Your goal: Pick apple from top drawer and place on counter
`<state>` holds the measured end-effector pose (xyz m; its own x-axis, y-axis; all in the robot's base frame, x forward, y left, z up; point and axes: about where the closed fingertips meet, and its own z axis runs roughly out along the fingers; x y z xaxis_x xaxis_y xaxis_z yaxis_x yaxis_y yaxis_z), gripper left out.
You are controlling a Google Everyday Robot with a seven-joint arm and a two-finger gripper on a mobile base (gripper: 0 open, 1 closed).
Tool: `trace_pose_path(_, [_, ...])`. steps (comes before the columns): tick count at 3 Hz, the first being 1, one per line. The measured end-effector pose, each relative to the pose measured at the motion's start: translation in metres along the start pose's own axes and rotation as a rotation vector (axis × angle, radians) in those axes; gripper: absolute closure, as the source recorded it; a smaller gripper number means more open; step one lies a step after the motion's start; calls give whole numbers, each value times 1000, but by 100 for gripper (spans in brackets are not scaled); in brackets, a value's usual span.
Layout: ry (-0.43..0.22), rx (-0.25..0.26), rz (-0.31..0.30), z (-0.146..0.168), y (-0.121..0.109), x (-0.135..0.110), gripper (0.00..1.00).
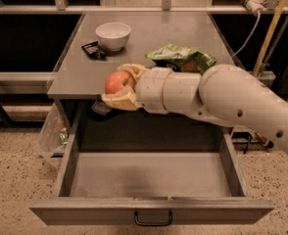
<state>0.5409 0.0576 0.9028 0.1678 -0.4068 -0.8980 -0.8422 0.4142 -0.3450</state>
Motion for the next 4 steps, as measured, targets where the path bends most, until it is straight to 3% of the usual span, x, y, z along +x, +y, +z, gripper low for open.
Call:
trace_pose_path(1, [4, 8, -10, 35, -23, -18, 100])
trace_pose_path(2, [57, 26, -17, 60, -52, -24, 100])
trace_pose_path(3, [167, 23, -44, 82, -77, -14, 100])
trace_pose_path(4, [288, -30, -11, 122, -91, 13, 100])
